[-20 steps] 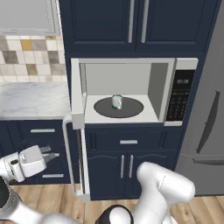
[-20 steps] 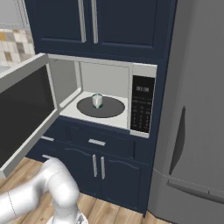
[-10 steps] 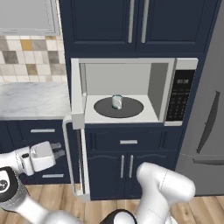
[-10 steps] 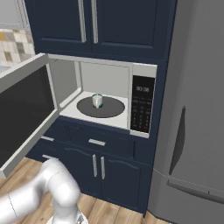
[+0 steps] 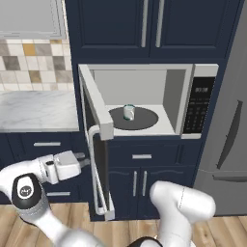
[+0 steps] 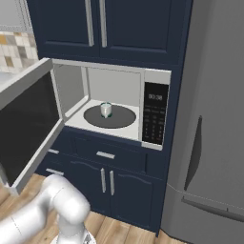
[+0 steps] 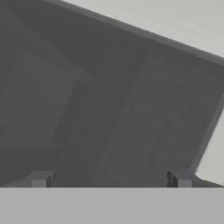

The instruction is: Pick the mug from the counter and place it inside the microwave. Then close the microwave.

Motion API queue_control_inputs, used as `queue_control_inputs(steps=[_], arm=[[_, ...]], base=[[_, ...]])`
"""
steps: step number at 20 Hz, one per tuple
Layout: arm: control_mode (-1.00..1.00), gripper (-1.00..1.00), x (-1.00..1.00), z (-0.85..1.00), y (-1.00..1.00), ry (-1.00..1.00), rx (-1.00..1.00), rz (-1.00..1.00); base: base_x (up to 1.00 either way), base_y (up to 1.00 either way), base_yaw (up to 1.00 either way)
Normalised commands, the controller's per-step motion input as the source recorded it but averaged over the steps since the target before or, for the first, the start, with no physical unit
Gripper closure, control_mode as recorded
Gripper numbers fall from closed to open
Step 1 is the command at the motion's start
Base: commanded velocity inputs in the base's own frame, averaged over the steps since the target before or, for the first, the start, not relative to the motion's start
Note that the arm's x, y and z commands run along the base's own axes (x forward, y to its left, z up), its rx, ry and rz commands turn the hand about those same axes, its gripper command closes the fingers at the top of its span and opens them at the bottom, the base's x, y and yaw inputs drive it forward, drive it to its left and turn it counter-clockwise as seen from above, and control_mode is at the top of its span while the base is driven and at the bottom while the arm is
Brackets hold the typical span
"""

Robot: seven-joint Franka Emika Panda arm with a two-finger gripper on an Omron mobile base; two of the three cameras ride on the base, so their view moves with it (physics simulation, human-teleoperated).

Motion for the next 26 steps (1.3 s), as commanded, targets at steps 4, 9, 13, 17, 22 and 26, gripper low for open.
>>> queue_control_inputs(steps=[4,9,13,17,22,26], arm=[[-1.0,-1.0,0.33,0.0,-0.66,0.05,0.0,0.0],[-1.0,-1.0,0.29,0.0,-0.75,0.04,0.0,0.03],[-1.0,-1.0,0.25,0.0,-0.75,0.03,0.0,0.04],[-1.0,-1.0,0.24,0.0,-0.7,0.02,0.0,0.05],[-1.0,-1.0,0.28,0.0,-0.71,0.01,0.0,0.06],[-1.0,-1.0,0.27,0.04,-0.7,0.0,0.0,0.06]], base=[[0.0,0.0,0.0],[0.0,0.0,0.0],[0.0,0.0,0.0],[0.0,0.0,0.0],[0.0,0.0,0.0],[0.0,0.0,0.0]])
